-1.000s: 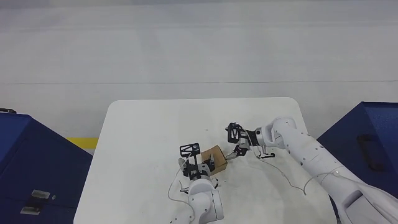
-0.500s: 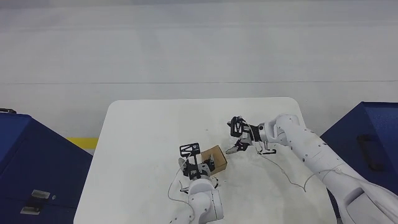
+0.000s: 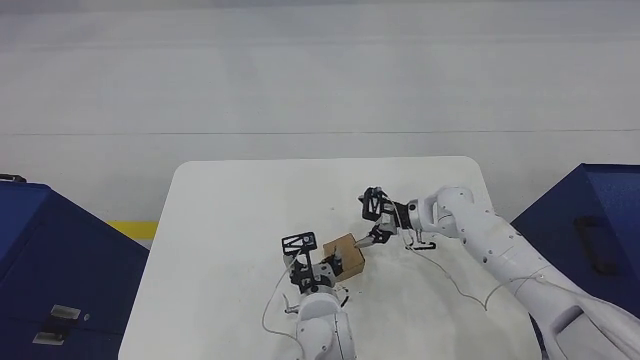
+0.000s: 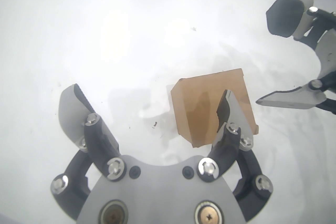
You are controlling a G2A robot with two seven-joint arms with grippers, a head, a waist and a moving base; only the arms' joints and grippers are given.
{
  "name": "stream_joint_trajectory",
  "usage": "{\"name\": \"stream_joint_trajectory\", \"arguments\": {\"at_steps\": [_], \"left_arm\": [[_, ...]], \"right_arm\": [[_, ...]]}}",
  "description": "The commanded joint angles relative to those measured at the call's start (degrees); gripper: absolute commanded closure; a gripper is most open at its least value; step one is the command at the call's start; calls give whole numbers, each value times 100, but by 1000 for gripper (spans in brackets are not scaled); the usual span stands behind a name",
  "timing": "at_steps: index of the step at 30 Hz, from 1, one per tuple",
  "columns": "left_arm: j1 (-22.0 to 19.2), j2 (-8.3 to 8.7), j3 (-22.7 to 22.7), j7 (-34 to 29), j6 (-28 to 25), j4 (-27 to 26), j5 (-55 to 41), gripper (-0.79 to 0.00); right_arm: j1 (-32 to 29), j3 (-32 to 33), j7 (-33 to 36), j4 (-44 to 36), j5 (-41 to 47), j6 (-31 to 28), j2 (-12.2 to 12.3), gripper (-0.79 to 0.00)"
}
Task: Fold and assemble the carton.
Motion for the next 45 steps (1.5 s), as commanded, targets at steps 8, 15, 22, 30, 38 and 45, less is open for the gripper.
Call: {"name": "stream_joint_trajectory", "arguments": {"at_steps": [8, 15, 22, 30, 38, 45], "left_arm": [[67, 61, 71, 62, 6, -15, -36, -785], [37, 69, 141, 148, -55, -21, -70, -785], [71, 151, 304, 476, -316, -119, -153, -785], [189, 293, 356, 1398, -870, -428, -232, -785], [211, 335, 385, 1695, -1090, -496, -221, -785], [211, 335, 385, 1695, -1090, -496, -221, -785]], "right_arm": [[108, -102, 359, 344, 120, 62, -200, -785], [143, -95, 416, 414, 192, 54, -300, -785], [130, -56, 285, 513, 121, -213, -330, -785], [214, 22, 270, 617, 103, -77, -403, -785], [148, 312, -198, 520, 159, -148, -294, -785], [148, 312, -198, 520, 159, -148, -294, -785]]}}
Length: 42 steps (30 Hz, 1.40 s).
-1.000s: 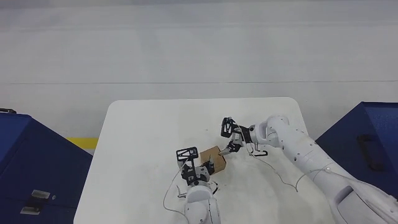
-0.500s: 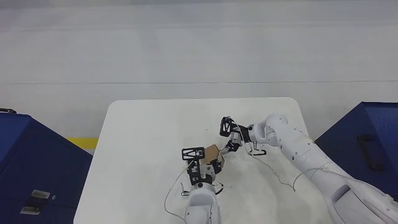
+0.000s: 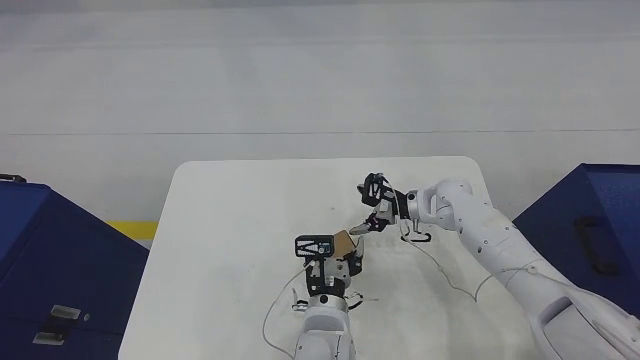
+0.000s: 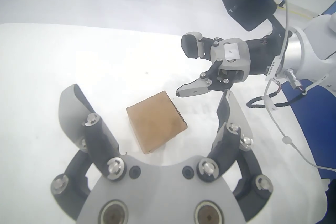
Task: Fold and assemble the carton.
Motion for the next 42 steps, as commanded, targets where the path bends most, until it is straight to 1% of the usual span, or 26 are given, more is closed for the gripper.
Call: {"name": "stream_joint_trajectory", "arguments": {"at_steps": [1, 2, 3, 4, 5, 6, 7, 8, 9, 10, 11, 13, 15, 16, 17, 28, 29, 30, 31, 34, 35, 37, 38, 39, 41, 42], "left_arm": [[0, 0, 0, 1, 0, 0, 0, -785], [0, 0, 0, 1, 0, 0, 0, -785], [-19, 7, -2, 13, -69, 11, 20, -785], [-30, 35, -18, 66, -318, 27, 127, -785], [-44, 83, -90, 155, -545, 43, 454, -785], [-45, 146, -208, 183, -731, 52, 912, -785], [-5, 202, -352, 89, -932, -61, 1176, -785], [31, 265, -478, 35, -1321, -236, 1418, -785], [74, 347, -615, 90, -1905, -409, 1701, -785], [181, 428, -809, 73, -2576, -596, 1654, -785], [271, 502, -1119, -1, -3138, -829, 1443, -785], [396, 634, -1696, -43, -3950, -1151, 1427, -785], [508, 726, -2040, -55, -4840, -1378, 1112, -785], [531, 760, -2277, -77, -5023, -1465, 968, -785], [533, 768, -2358, -86, -4998, -1494, 974, -785], [533, 768, -2358, -86, -4998, -1494, 974, -785], [520, 772, -2357, -117, -5020, -1463, 1013, -785], [415, 783, -2364, -229, -5134, -1344, 1093, -785], [251, 796, -2385, -341, -5312, -1202, 1136, -785], [-221, 862, -2586, -614, -6294, -738, 925, -785], [-359, 890, -2650, -630, -6689, -577, 849, -785], [-599, 940, -2787, -644, -7215, -211, 769, -785], [-708, 966, -2777, -642, -7550, -62, 810, -785], [-802, 988, -2795, -661, -7683, 69, 905, -785], [-909, 1015, -2717, -518, -8117, 307, 832, -785], [-950, 1028, -2742, -459, -8176, 397, 779, -785]], "right_arm": [[0, 0, -1, 0, 0, 0, 0, -785], [0, 0, -1, 0, 0, 0, 0, -785], [4, 20, -13, -18, -53, 145, 4, -785], [-100, 52, -71, -72, -214, 658, 12, -785], [-224, 89, -72, -69, -192, 974, 16, -785], [-302, 147, -73, -78, -94, 1130, 22, -785], [-373, 212, -75, -59, 30, 1132, 39, -785], [-414, 291, -18, 6, 135, 1137, 63, -785], [-447, 376, 64, 56, 200, 1276, 88, -785], [-510, 444, 136, 51, 239, 1446, 109, -785], [-592, 513, 177, 16, 325, 1530, 131, -785], [-762, 689, 168, -69, 551, 1585, 189, -785], [-919, 824, 198, -188, 768, 1610, 231, -785], [-919, 824, 198, -188, 768, 1610, 231, -785], [-919, 824, 198, -188, 768, 1610, 231, -785], [-919, 824, 198, -188, 768, 1610, 231, -785], [-919, 824, 198, -188, 768, 1610, 231, -785], [-919, 824, 198, -188, 768, 1610, 231, -785], [-919, 824, 198, -188, 768, 1610, 231, -785], [-919, 824, 198, -188, 768, 1610, 231, -785], [-919, 824, 198, -188, 768, 1610, 231, -785], [-919, 824, 198, -188, 768, 1610, 231, -785], [-919, 824, 198, -188, 768, 1610, 231, -785], [-919, 824, 198, -188, 768, 1610, 231, -785], [-919, 824, 198, -188, 768, 1610, 231, -785], [-919, 824, 198, -188, 768, 1610, 231, -785]]}}
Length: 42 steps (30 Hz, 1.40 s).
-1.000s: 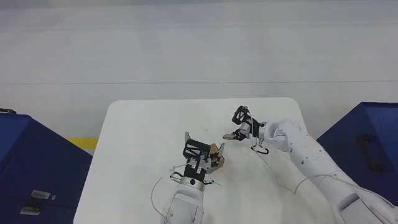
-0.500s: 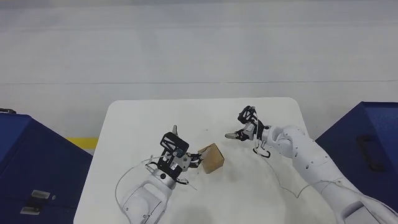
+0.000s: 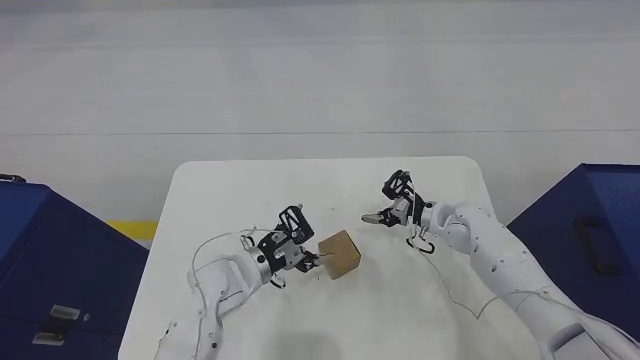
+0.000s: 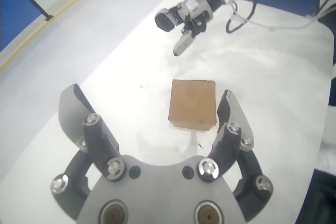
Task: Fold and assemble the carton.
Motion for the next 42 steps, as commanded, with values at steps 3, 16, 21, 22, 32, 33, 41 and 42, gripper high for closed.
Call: {"name": "stream_joint_trajectory", "arguments": {"at_steps": [3, 16, 21, 22, 32, 33, 41, 42], "left_arm": [[-52, 37, 54, 311, -297, 335, -203, -785], [-318, 85, 549, 1324, 198, 1871, 310, -785], [-646, 88, 734, 1571, 228, 2437, 434, -785], [-734, 80, 793, 1599, 285, 2569, 469, -785], [-1324, -4, 1290, 1961, 445, 3471, 471, -785], [-1345, -5, 1318, 1984, 444, 3501, 466, -785], [-1537, -26, 1497, 2002, 420, 3673, 305, -785], [-1557, -26, 1511, 1981, 417, 3686, 286, -785]], "right_arm": [[0, 0, 0, 0, 0, 0, 0, -785], [0, 0, 0, 0, 0, 0, 0, -785], [0, 0, 0, 0, 0, 0, 0, -785], [0, 0, 0, 0, 0, 0, 0, -785], [-232, 116, 82, -355, -125, 244, 31, -785], [-232, 116, 82, -355, -125, 244, 31, -785], [-232, 116, 82, -355, -125, 244, 31, -785], [-232, 116, 82, -355, -125, 244, 31, -785]]}}
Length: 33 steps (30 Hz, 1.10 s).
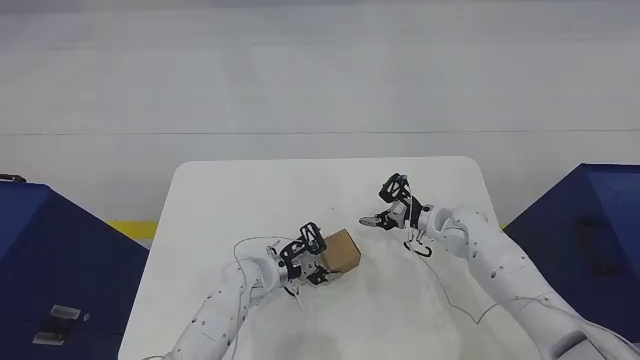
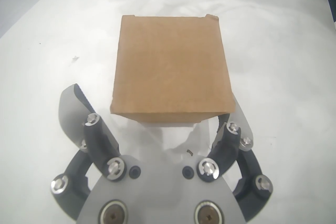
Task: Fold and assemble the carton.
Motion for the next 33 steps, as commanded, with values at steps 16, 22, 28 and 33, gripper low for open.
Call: {"name": "stream_joint_trajectory", "arguments": {"at_steps": [16, 22, 28, 33], "left_arm": [[-33, 57, 154, -220, 159, -168, -53, -686], [-4, 94, 144, -255, 198, -264, -92, -613], [67, 137, 69, -245, 195, -377, -277, -462], [212, 188, -141, -329, 11, -604, -816, -289]], "right_arm": [[0, 0, 0, 0, 0, 0, 0, -785], [0, 0, 0, 0, 0, 0, 0, -785], [0, 0, 0, 0, 0, 0, 0, -785], [0, 0, 0, 0, 0, 0, 0, -785]]}}
